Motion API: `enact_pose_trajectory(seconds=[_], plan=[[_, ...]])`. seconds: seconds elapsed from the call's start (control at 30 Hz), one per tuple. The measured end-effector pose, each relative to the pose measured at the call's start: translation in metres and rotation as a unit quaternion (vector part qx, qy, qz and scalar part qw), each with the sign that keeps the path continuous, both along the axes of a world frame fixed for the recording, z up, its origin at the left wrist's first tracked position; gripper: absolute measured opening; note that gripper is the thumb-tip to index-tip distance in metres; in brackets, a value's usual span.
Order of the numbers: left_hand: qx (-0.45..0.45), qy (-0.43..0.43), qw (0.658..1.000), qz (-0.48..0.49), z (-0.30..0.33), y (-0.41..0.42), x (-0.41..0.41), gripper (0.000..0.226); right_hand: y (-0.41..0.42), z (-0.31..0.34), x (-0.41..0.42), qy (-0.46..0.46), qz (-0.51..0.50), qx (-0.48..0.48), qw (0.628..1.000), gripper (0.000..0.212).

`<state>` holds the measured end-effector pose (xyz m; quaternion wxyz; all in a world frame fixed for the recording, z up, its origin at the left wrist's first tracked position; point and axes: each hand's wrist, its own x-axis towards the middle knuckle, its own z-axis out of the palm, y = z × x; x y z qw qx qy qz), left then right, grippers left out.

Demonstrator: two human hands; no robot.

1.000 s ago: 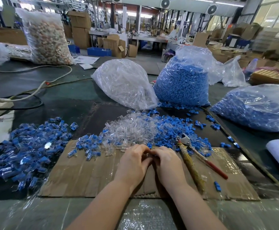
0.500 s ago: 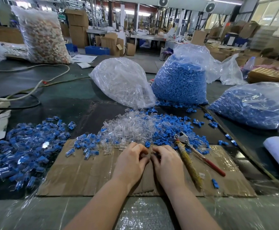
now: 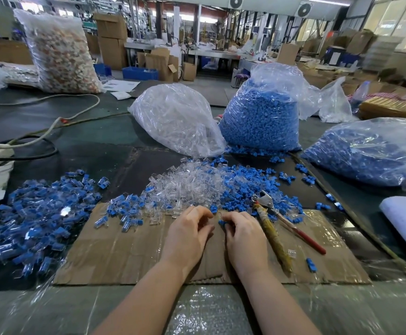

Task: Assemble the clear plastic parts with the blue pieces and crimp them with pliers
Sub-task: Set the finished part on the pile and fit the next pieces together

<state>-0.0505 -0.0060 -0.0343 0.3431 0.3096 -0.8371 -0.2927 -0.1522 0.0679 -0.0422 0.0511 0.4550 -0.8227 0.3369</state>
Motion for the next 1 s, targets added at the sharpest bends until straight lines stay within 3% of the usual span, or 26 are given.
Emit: enact_pose_trajectory(seconds=[0.2,0.33,0.47,0.6,1.0], plan=[[0.013,0.014,1.0,0.015,-0.0003,-0.0007,0.0022,0.011,0.0008,-0.0005,0.0008,0.009,-0.003,-0.003,1.0,0.017],[0.046,0.027,0.998,0.029,-0.0018,-0.0022,0.0029,0.026,0.0016,0.0003,-0.0009,-0.014,-0.01,-0.017,1.0,0.012],[0.075,0.044,0.995,0.042,-0.0005,-0.0021,0.0046,0.018,0.0022,0.0009,-0.0005,-0.031,0.011,-0.034,0.999,0.007],[0.109,0.059,0.991,0.048,-0.0003,-0.0037,0.0044,0.032,0.0014,0.0012,0.0014,-0.025,0.057,-0.025,0.998,0.007],[0.14,0.066,0.987,0.029,-0.0018,-0.0045,0.004,0.023,0.0039,0.0013,0.0036,-0.01,0.084,-0.052,0.995,0.012]])
